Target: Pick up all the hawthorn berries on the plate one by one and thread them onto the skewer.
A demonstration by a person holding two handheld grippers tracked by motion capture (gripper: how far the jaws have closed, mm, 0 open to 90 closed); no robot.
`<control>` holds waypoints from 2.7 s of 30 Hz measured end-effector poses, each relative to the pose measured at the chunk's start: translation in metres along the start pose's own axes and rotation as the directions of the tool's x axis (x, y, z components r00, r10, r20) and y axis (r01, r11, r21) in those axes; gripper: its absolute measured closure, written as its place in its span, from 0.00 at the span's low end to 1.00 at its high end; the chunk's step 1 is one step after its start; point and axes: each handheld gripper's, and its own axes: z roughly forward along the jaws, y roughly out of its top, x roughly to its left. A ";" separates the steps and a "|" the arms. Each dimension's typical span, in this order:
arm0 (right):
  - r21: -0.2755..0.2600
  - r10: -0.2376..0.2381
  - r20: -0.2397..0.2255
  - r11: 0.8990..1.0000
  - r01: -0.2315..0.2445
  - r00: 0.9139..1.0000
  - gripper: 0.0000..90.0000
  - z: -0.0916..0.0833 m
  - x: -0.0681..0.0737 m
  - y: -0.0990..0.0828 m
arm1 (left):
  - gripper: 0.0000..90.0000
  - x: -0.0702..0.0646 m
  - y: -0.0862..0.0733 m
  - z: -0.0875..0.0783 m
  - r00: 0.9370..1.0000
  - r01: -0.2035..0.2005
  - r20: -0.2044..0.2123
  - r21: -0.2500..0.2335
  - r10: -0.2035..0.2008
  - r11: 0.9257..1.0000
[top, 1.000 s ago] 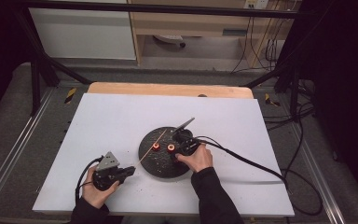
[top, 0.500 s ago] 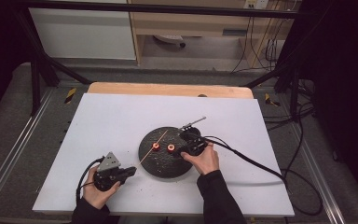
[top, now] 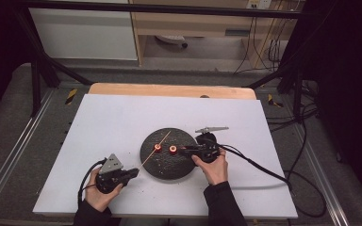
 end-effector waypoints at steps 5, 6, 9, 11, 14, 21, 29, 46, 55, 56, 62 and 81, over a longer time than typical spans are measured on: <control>-0.089 0.043 -0.030 0.995 -0.045 0.999 0.70 -0.004 -0.005 -0.011 | 0.98 -0.003 0.000 0.002 1.000 -0.008 0.002 0.003 0.008 1.000; -0.106 0.049 -0.036 0.993 -0.053 0.998 0.70 -0.005 -0.006 -0.012 | 0.98 -0.004 0.001 0.002 1.000 -0.009 0.001 0.003 0.009 1.000; -0.147 0.074 -0.057 0.986 -0.081 0.996 0.70 -0.006 -0.009 -0.018 | 0.98 -0.005 0.001 0.003 1.000 -0.009 0.001 0.001 0.009 1.000; -0.163 0.081 -0.065 0.983 -0.090 0.995 0.70 -0.006 -0.010 -0.019 | 0.98 -0.005 0.001 0.003 1.000 -0.009 0.000 -0.002 0.009 1.000; -0.212 0.101 -0.090 0.970 -0.118 0.991 0.70 -0.006 -0.011 -0.021 | 0.98 -0.006 0.002 0.003 1.000 -0.011 0.001 -0.004 0.011 1.000; -0.315 0.119 -0.134 0.936 -0.156 0.984 0.70 -0.005 -0.007 -0.021 | 0.98 -0.011 0.004 0.003 1.000 -0.019 -0.002 -0.009 0.019 1.000; -0.416 0.123 -0.156 0.891 -0.179 0.980 0.70 -0.003 -0.005 -0.021 | 0.98 -0.015 0.005 0.004 1.000 -0.021 -0.006 -0.019 0.021 1.000; -0.549 0.179 -0.209 0.792 -0.266 0.962 0.70 -0.004 -0.013 -0.017 | 0.98 -0.017 0.004 0.004 1.000 -0.012 -0.020 -0.041 0.011 0.999; -0.608 0.205 -0.236 0.731 -0.309 0.950 0.70 -0.004 -0.018 -0.007 | 0.98 -0.024 0.006 0.006 1.000 -0.019 -0.021 -0.056 0.018 0.998; -0.610 0.208 -0.240 0.728 -0.314 0.948 0.70 -0.004 -0.019 -0.006 | 0.98 -0.025 0.007 0.006 1.000 -0.017 -0.019 -0.057 0.016 0.998; -0.637 0.219 -0.258 0.694 -0.336 0.941 0.70 -0.003 -0.021 -0.004 | 0.98 -0.032 0.011 0.010 1.000 -0.018 -0.012 -0.069 0.017 0.997; -0.663 0.222 -0.298 0.652 -0.369 0.928 0.70 -0.003 -0.020 -0.004 | 0.98 -0.046 0.024 0.017 0.999 -0.032 -0.006 -0.117 0.031 0.993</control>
